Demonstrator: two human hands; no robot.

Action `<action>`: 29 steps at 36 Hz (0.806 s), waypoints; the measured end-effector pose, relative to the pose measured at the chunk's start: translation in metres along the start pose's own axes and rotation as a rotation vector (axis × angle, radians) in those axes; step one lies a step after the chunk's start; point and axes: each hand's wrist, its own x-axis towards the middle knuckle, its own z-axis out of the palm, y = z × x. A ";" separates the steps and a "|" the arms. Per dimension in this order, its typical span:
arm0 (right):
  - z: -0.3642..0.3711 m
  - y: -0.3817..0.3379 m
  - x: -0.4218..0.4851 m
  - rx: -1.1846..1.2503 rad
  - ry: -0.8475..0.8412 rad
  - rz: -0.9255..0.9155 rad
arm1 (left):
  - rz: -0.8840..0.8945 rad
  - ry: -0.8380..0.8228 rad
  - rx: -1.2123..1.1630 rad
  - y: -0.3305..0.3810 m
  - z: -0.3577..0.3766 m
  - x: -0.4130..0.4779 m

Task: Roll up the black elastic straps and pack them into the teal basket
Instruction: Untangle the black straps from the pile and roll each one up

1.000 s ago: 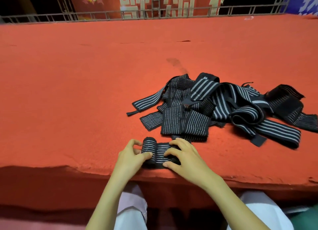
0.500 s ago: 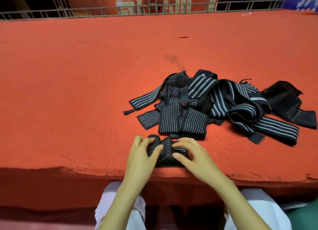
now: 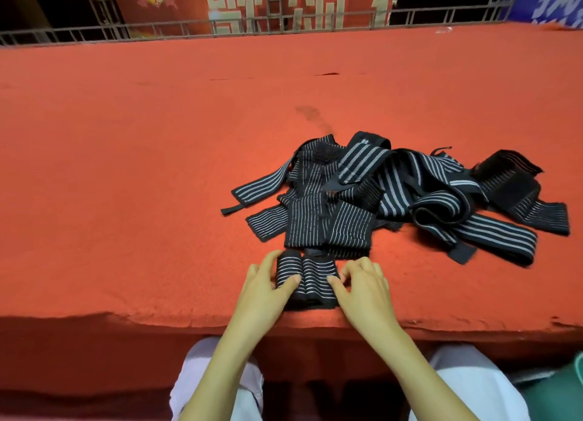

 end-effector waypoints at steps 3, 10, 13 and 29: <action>-0.004 0.006 -0.001 0.063 0.028 -0.012 | -0.053 0.027 0.012 -0.001 0.005 0.002; -0.009 0.006 0.001 0.062 -0.017 -0.013 | -0.165 0.046 -0.063 0.005 -0.003 0.008; -0.006 -0.002 0.002 0.028 -0.046 -0.028 | -0.221 0.051 -0.085 0.001 -0.016 0.010; 0.001 -0.016 0.008 0.224 -0.111 -0.006 | 0.089 0.261 0.342 0.011 0.003 0.001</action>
